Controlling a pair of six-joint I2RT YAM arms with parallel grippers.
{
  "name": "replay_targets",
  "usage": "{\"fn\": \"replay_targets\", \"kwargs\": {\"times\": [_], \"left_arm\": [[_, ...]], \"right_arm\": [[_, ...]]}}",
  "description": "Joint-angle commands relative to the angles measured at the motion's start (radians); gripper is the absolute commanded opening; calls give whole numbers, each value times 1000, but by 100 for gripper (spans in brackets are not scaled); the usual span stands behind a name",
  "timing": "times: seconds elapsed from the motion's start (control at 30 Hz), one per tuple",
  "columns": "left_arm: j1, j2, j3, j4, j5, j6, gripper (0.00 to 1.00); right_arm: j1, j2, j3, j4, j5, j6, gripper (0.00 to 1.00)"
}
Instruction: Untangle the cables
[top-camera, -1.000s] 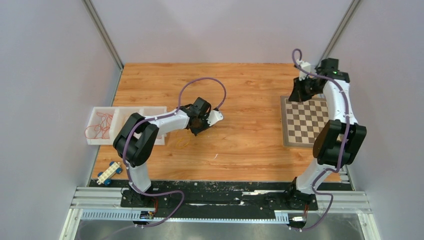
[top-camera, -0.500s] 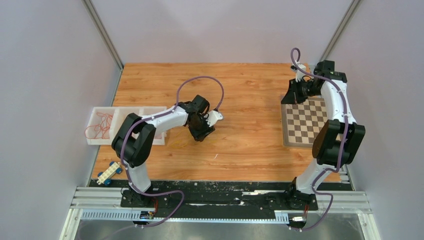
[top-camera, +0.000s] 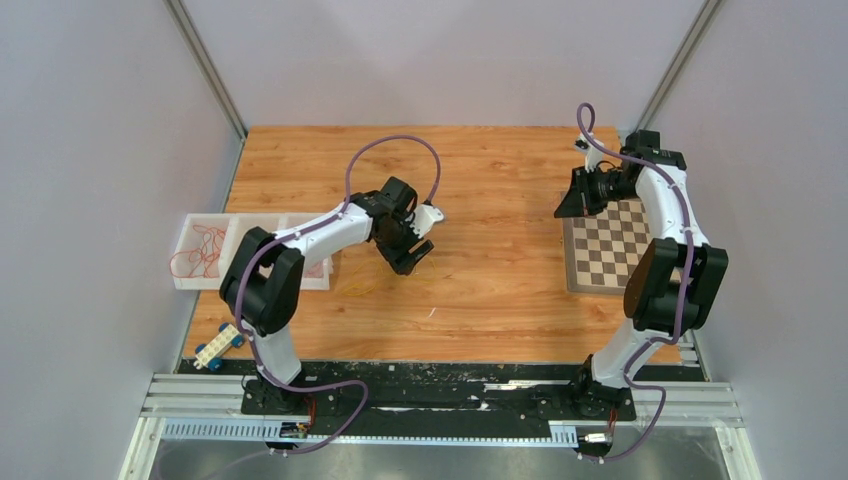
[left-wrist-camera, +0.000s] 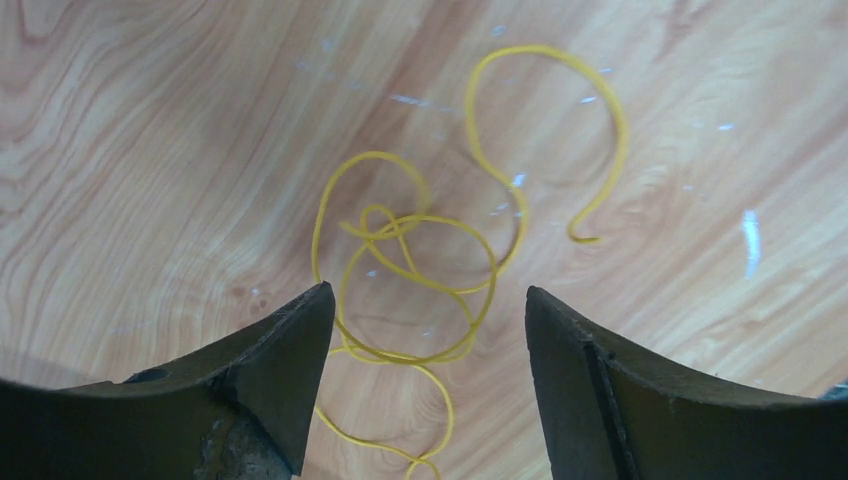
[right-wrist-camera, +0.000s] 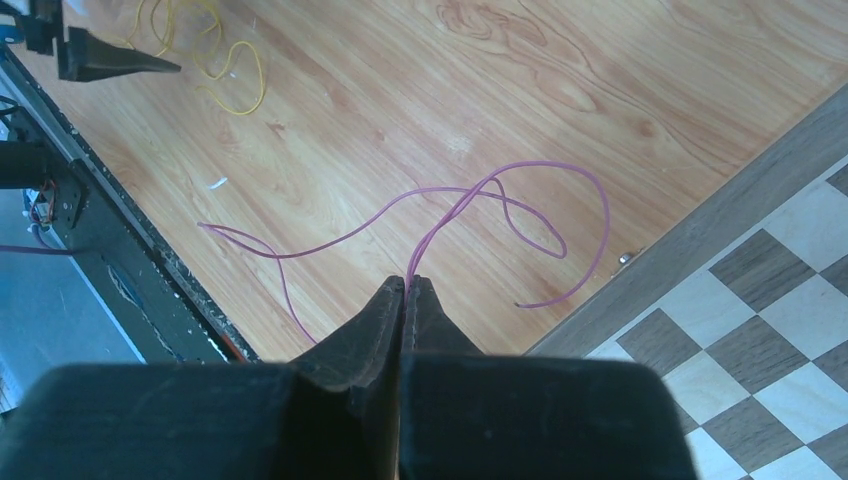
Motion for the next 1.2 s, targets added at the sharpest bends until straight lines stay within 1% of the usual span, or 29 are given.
{"fn": "replay_targets", "kwargs": {"times": [0.0, 0.07, 0.2, 0.27, 0.3, 0.33, 0.37, 0.4, 0.43, 0.47, 0.53, 0.67, 0.73, 0.8, 0.97, 1.07, 1.17], "left_arm": [[35, 66, 17, 33, -67, -6, 78], [36, 87, 4, 41, -78, 8, 77], [35, 115, -37, 55, -32, -21, 71], [34, 134, -53, 57, -17, -35, 62], [34, 139, -59, 57, -15, -35, 51], [34, 145, -59, 51, -17, -39, 38], [34, 144, -63, 51, -20, -41, 30], [33, 136, -65, 55, -19, -40, 18], [33, 130, -70, 57, -14, -40, 12], [34, 114, -69, 55, -11, -41, 3], [35, 80, -58, 44, -6, -44, 0], [37, -29, 5, -18, 23, -46, 0], [48, -78, 64, -71, 53, -42, 0], [70, -113, 175, -136, 77, -41, 0], [163, -166, 369, -285, 124, -42, 0], [222, -189, 488, -348, 163, -50, 0], [315, -220, 568, -371, 181, -56, 0]], "right_arm": [[6, -50, -5, 17, -40, -4, 0], [6, -48, -5, 16, -40, -1, 0], [5, -46, -15, 25, -41, 3, 0], [7, -43, -19, 29, -46, 10, 0], [6, -43, -19, 31, -47, 11, 0], [6, -43, -20, 33, -48, 14, 0], [6, -44, -22, 33, -48, 15, 0], [6, -46, -23, 36, -49, 17, 0], [7, -49, -24, 37, -53, 20, 0], [6, -50, -25, 38, -57, 24, 0], [8, -58, -34, 43, -67, 33, 0], [25, -85, -73, 62, -85, 55, 0], [39, -99, -98, 85, -98, 81, 0], [55, -116, -133, 125, -119, 133, 0], [124, -165, -223, 255, -130, 235, 0], [163, -185, -248, 293, -120, 266, 0], [186, -191, -260, 314, -124, 293, 0]]}}
